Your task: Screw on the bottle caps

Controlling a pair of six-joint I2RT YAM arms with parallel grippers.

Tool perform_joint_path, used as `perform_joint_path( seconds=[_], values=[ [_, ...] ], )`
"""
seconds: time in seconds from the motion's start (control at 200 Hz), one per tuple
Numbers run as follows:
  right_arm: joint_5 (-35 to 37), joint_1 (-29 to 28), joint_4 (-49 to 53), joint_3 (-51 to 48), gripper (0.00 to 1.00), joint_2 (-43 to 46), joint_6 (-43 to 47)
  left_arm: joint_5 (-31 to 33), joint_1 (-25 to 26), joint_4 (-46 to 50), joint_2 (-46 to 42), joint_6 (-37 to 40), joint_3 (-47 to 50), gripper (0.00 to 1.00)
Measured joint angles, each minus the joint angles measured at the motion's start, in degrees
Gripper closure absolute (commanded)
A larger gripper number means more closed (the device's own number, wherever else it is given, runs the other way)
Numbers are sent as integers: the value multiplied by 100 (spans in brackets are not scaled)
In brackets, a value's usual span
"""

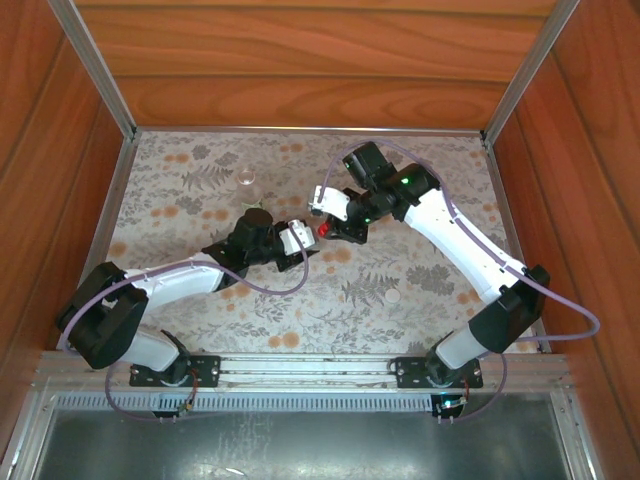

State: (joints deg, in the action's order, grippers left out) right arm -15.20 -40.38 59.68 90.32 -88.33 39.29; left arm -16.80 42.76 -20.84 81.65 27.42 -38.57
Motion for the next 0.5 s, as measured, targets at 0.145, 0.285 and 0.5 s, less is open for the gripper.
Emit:
perform_joint_path(
  seconds=[0.145,0.285,0.5],
  values=[
    [68,44,-431,-160,67,46,-929,844,55,79,0,160,-142,49],
    [90,66,-997,-511,71,199,-2175,1410,83,188,0,385,-236,49],
    [238,66,-1458,-564,73,225,-4428,1993,87,195,-13,579,-372,49]
  ],
)
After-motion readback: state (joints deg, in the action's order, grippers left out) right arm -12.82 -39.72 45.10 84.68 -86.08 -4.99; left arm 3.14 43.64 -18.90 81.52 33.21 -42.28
